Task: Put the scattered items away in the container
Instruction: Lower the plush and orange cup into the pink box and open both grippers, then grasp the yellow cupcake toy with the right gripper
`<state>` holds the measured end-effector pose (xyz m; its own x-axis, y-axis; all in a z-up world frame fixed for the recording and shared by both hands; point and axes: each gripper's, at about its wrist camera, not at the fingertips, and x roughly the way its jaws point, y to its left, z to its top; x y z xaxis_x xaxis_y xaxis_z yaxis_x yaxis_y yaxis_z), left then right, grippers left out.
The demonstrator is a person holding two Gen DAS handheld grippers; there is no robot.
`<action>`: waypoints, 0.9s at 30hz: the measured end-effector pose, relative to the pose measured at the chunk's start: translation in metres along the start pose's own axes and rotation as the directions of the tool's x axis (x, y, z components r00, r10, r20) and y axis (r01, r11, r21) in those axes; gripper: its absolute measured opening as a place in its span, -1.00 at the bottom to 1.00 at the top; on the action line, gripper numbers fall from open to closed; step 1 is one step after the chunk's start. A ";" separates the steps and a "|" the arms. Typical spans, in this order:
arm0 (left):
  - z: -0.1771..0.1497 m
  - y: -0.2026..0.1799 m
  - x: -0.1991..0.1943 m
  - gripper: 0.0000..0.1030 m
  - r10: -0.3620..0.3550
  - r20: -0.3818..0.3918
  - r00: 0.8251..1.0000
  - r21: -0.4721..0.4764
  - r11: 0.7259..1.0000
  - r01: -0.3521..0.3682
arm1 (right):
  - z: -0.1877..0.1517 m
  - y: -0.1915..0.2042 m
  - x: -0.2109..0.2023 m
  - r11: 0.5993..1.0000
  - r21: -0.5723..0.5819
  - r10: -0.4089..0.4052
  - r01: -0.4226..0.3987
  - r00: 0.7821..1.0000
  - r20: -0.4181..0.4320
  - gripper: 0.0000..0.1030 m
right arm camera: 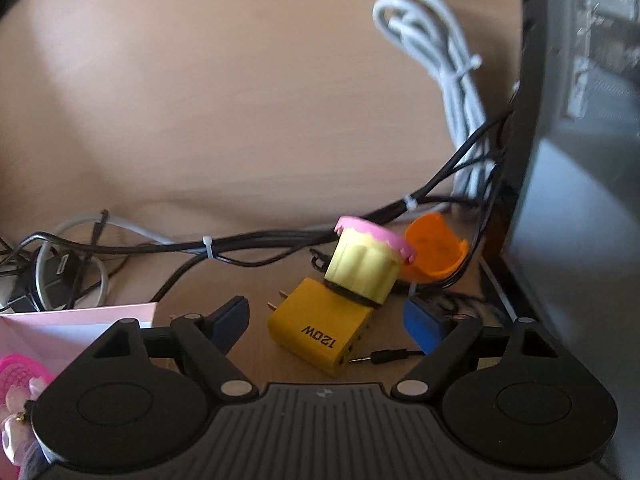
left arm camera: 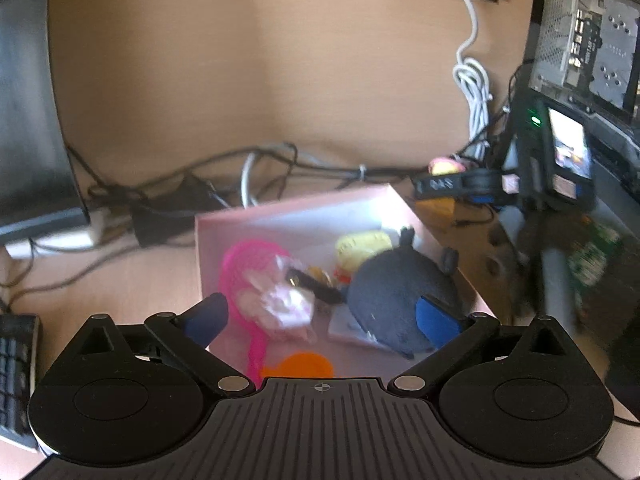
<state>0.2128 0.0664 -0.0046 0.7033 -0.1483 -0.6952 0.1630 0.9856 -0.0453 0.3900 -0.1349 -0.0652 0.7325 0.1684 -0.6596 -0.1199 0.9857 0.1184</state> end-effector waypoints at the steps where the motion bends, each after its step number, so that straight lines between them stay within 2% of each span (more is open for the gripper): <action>1: -0.001 -0.001 0.001 0.99 -0.008 -0.010 1.000 0.001 1.000 0.008 | -0.001 0.002 0.004 1.000 -0.005 -0.003 0.003 1.000 -0.005 0.66; 5: -0.005 -0.007 -0.002 0.99 -0.038 -0.010 0.999 0.028 0.999 0.038 | 0.000 0.006 0.013 1.000 -0.020 0.008 -0.008 1.000 -0.013 0.58; 9: -0.006 -0.013 -0.010 0.99 -0.044 0.029 0.999 0.056 0.998 0.042 | -0.004 0.010 0.018 0.998 -0.061 0.006 -0.010 0.999 -0.054 0.29; 15: -0.018 -0.019 -0.023 0.99 -0.018 0.080 0.997 0.097 0.995 0.011 | -0.015 0.009 -0.002 0.999 -0.050 0.008 -0.010 0.999 -0.038 0.28; 18: -0.031 -0.024 -0.028 0.99 -0.012 0.073 0.997 0.127 0.992 0.002 | -0.022 0.007 -0.029 0.998 -0.058 0.009 -0.010 1.000 -0.016 0.28; 22: -0.055 -0.031 -0.028 0.99 0.013 0.021 1.000 0.140 0.990 -0.016 | -0.040 -0.001 -0.082 0.995 -0.103 0.013 -0.013 1.000 0.002 0.28; 27: -0.091 -0.038 -0.035 0.99 0.023 -0.061 0.998 0.133 0.991 -0.014 | -0.084 -0.008 -0.151 0.984 -0.168 0.052 -0.058 0.998 -0.042 0.28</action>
<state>0.1188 0.0419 -0.0435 0.6634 -0.1207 -0.7385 0.2436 0.9680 0.0606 0.2243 -0.1678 -0.0294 0.6966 0.2195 -0.6830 -0.2730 0.9615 0.0305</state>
